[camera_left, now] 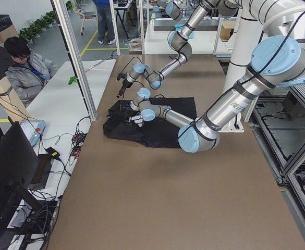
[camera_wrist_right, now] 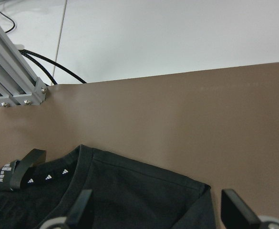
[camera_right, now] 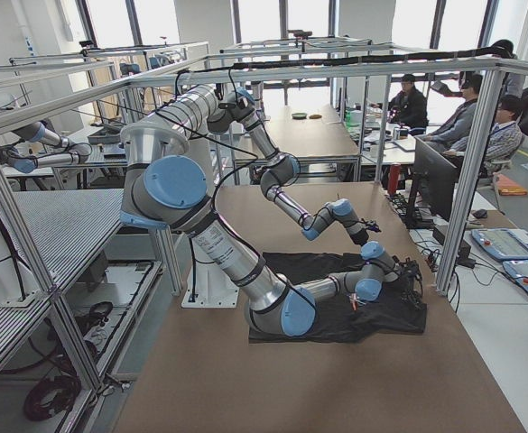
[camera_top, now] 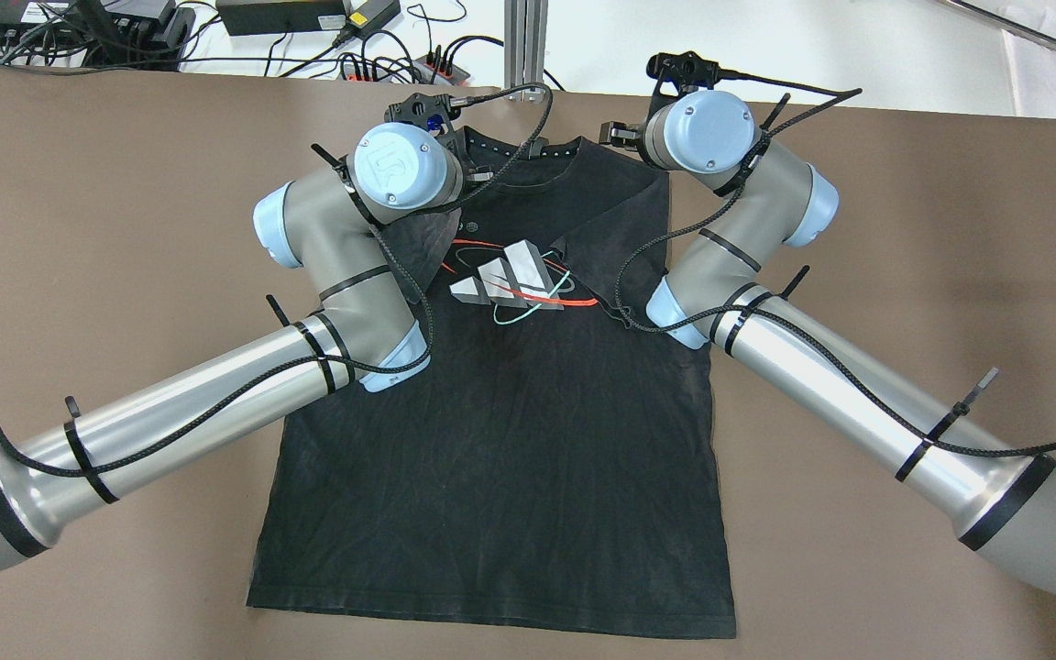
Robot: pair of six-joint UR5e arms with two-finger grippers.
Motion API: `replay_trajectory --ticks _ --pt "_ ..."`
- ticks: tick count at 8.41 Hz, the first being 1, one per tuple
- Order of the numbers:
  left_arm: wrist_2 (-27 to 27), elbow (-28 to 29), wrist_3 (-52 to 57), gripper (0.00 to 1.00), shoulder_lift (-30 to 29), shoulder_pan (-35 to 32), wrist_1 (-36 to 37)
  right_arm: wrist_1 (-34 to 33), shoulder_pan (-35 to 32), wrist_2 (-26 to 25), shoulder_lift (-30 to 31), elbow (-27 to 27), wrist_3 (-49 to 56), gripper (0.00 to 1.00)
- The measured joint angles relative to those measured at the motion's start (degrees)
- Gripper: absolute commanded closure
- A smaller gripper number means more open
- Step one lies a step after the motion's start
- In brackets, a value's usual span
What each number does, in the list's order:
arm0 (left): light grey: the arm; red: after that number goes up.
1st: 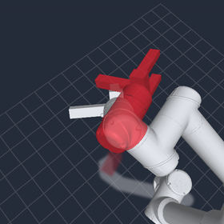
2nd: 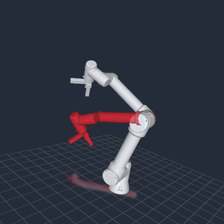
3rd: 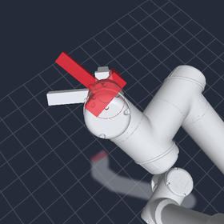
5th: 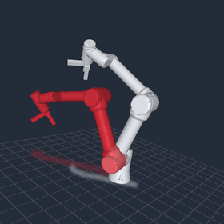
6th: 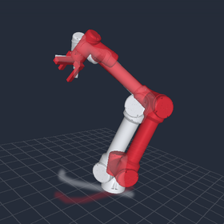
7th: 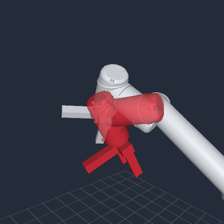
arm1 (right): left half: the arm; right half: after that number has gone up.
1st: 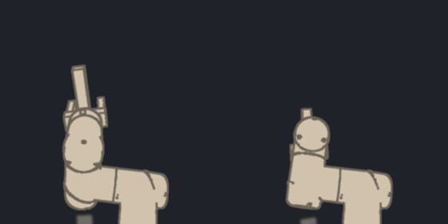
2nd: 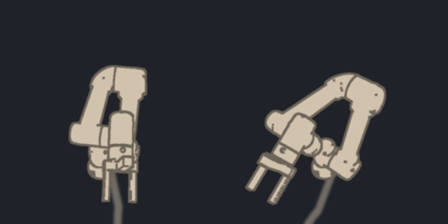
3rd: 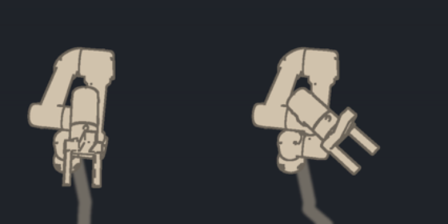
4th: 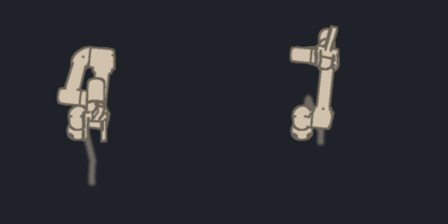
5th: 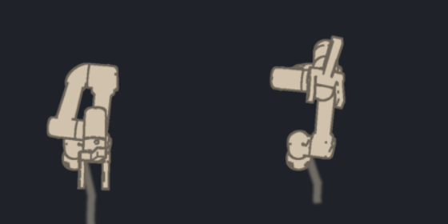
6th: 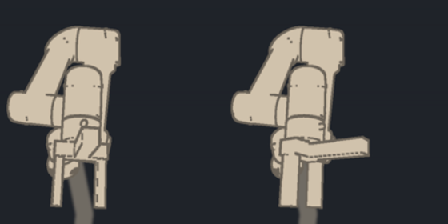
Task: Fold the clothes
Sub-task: 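Fold the shoulder with the left gripper toward the shirt center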
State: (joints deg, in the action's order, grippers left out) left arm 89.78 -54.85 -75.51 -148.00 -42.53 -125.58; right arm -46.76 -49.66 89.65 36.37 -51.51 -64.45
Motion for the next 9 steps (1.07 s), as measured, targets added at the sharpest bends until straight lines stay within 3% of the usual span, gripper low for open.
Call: replay_trajectory --ticks 2,3,4,7,9 --pt "-1.61 2.02 -2.84 1.0 -1.61 0.81 0.09 0.0 0.0 0.0 0.22 -0.02 0.02 0.06" --pt "-1.98 2.42 -3.67 0.69 -1.85 1.0 0.21 0.0 0.0 0.0 0.36 -0.06 0.03 0.06" --pt "-2.23 2.64 -3.94 0.01 -1.9 1.09 0.27 0.0 0.0 -0.04 0.56 -0.12 0.03 0.06" --pt "-3.02 2.48 -1.3 0.0 -1.53 0.57 0.05 0.03 0.0 -0.08 0.95 -0.38 0.03 0.06" --pt "1.53 2.29 4.5 0.0 -1.48 -3.3 -0.12 0.04 0.0 -0.08 1.02 -0.42 0.03 0.06"
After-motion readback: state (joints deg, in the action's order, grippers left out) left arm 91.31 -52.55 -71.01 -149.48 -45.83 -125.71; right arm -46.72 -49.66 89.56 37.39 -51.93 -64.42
